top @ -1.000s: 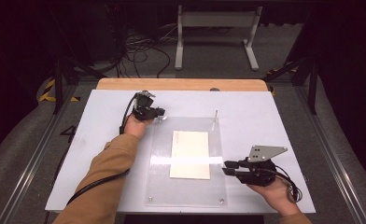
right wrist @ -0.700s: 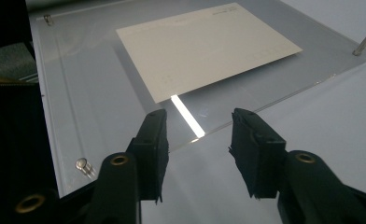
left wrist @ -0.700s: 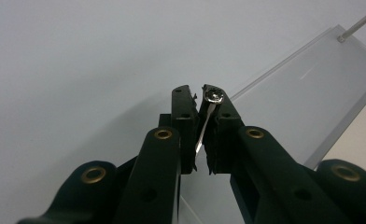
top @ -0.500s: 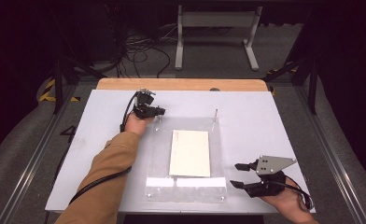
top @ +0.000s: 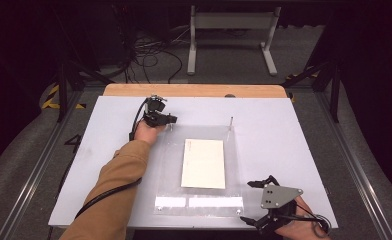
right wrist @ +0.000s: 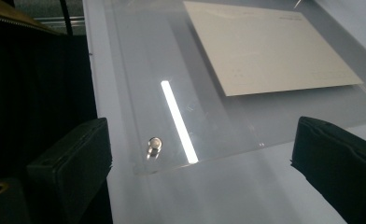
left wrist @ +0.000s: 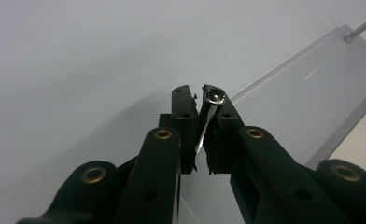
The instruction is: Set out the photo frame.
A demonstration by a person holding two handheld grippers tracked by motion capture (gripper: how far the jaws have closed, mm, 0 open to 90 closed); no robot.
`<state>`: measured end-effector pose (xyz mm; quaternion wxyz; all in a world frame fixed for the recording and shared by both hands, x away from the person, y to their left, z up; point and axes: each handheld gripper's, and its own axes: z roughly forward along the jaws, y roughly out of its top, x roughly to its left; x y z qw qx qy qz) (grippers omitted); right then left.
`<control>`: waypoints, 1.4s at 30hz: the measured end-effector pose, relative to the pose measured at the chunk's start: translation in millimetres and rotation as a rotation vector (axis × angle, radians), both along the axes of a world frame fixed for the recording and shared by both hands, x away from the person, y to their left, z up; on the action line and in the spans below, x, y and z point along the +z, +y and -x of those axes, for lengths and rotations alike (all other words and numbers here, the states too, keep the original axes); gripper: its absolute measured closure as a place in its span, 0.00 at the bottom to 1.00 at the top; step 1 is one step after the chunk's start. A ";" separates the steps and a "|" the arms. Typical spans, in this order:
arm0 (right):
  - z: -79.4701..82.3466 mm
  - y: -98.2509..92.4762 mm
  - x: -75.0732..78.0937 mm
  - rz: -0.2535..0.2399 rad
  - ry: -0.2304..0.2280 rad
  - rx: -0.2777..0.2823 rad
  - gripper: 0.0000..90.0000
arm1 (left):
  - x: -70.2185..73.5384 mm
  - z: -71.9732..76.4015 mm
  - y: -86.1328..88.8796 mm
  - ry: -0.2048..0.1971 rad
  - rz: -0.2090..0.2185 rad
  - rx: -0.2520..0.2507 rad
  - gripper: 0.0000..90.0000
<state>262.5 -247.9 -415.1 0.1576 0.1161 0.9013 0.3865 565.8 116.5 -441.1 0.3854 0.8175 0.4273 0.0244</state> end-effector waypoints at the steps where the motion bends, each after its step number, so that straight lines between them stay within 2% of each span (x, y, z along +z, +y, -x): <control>1: 1.0 1.6 -2.2 0.009 0.000 0.004 0.05 | -0.2 -0.1 0.1 0.000 0.000 0.001 0.93; 6: -1.8 3.2 -20.9 0.078 -0.021 0.014 0.04 | 0.3 -0.8 -0.2 0.002 -0.013 -0.005 0.93; 8: -0.9 5.1 -27.1 0.105 -0.047 0.029 0.03 | -0.2 -1.3 -0.2 0.002 -0.009 -0.004 0.93; 16: 0.4 16.3 -35.1 0.180 -0.118 0.040 0.05 | -1.4 -0.5 -1.0 0.002 -0.005 -0.002 0.93; 21: -3.6 12.7 -36.7 0.168 -0.138 0.035 0.06 | -1.8 -0.3 -1.6 0.003 -0.015 -0.005 0.93; 27: -0.2 13.3 -34.8 0.191 -0.131 0.076 0.06 | -5.3 -1.9 -2.8 0.021 -0.015 -0.005 0.92; 30: 3.9 15.4 -34.4 0.198 -0.122 0.090 0.05 | -12.3 -5.9 -4.6 0.058 0.035 0.017 0.92; 31: 4.4 15.2 -34.4 0.200 -0.119 0.095 0.05 | -10.7 -4.4 -8.3 0.032 0.003 0.017 0.93; 32: 5.6 14.5 -34.6 0.199 -0.113 0.097 0.05 | -9.7 -4.7 -9.3 0.025 -0.016 0.011 0.93; 34: 6.6 13.7 -34.7 0.198 -0.112 0.103 0.05 | -9.6 -4.9 -9.7 0.036 -0.008 0.015 0.94; 37: 10.7 11.8 -37.4 0.213 -0.098 0.109 0.05 | -9.1 -6.8 -11.0 0.032 -0.025 0.007 0.94; 38: 12.2 11.4 -40.2 0.217 -0.094 0.108 0.05 | -9.3 -6.2 -16.5 0.019 -0.062 0.007 1.00; 40: 12.6 10.7 -41.4 0.200 -0.088 0.101 0.05 | -11.8 -8.2 -17.7 0.034 -0.032 0.011 1.00; 42: 12.6 10.6 -41.3 0.196 -0.090 0.098 0.05 | -11.9 -7.5 -17.8 0.024 -0.034 0.007 1.00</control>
